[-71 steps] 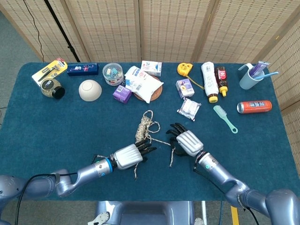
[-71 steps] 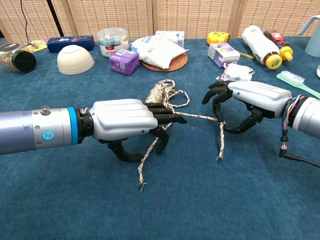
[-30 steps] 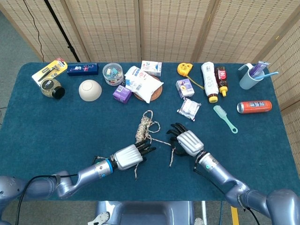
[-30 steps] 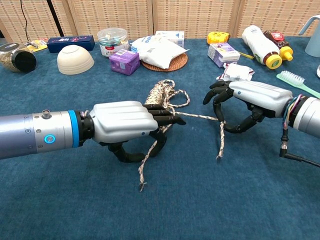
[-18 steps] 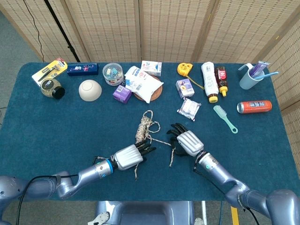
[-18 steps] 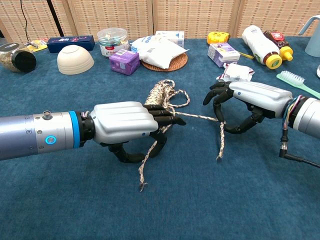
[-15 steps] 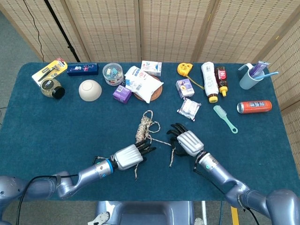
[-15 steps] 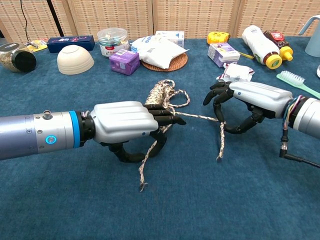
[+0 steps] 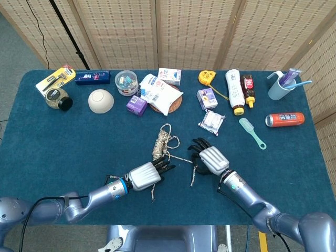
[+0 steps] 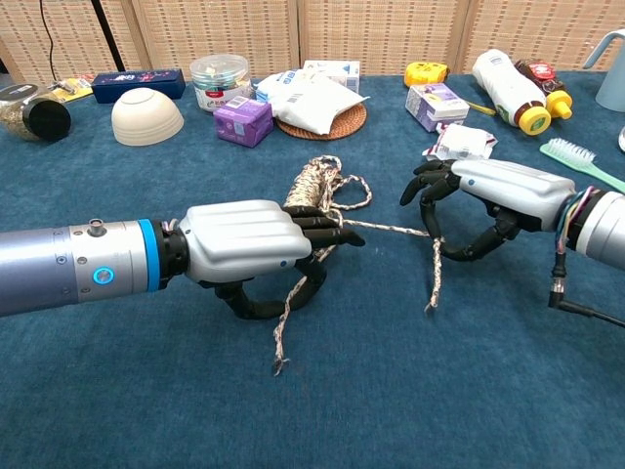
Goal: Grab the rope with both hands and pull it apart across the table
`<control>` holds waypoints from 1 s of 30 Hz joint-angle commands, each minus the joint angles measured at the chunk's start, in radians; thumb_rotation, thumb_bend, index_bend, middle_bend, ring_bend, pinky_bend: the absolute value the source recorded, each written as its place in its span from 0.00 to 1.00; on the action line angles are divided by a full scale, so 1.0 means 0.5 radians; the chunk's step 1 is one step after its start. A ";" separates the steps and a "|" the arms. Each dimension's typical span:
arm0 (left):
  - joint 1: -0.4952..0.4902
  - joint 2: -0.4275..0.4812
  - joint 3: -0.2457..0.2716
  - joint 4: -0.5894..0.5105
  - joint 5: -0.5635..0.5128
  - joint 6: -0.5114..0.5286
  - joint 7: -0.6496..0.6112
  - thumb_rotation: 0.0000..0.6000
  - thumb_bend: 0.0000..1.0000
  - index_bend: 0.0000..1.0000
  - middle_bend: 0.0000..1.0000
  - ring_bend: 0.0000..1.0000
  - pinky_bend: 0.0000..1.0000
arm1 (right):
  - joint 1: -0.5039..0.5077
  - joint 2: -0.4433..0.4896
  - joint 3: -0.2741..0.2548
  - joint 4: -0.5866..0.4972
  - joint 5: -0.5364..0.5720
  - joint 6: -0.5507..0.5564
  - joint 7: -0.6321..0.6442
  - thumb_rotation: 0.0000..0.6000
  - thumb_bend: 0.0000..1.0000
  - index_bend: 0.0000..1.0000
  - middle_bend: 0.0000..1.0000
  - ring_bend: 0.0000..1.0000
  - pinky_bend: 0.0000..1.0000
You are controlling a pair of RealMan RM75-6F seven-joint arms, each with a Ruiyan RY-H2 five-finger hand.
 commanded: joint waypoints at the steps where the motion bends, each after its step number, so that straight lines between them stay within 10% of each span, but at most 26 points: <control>1: 0.001 0.001 -0.001 -0.001 -0.001 0.002 -0.001 1.00 0.43 0.57 0.00 0.00 0.00 | 0.000 0.000 0.001 0.000 0.000 -0.001 -0.002 1.00 0.43 0.66 0.24 0.07 0.00; 30: 0.009 0.033 -0.006 -0.009 -0.004 0.036 -0.027 1.00 0.50 0.61 0.00 0.00 0.00 | -0.008 0.014 0.008 -0.012 0.006 0.001 0.007 1.00 0.43 0.67 0.24 0.07 0.00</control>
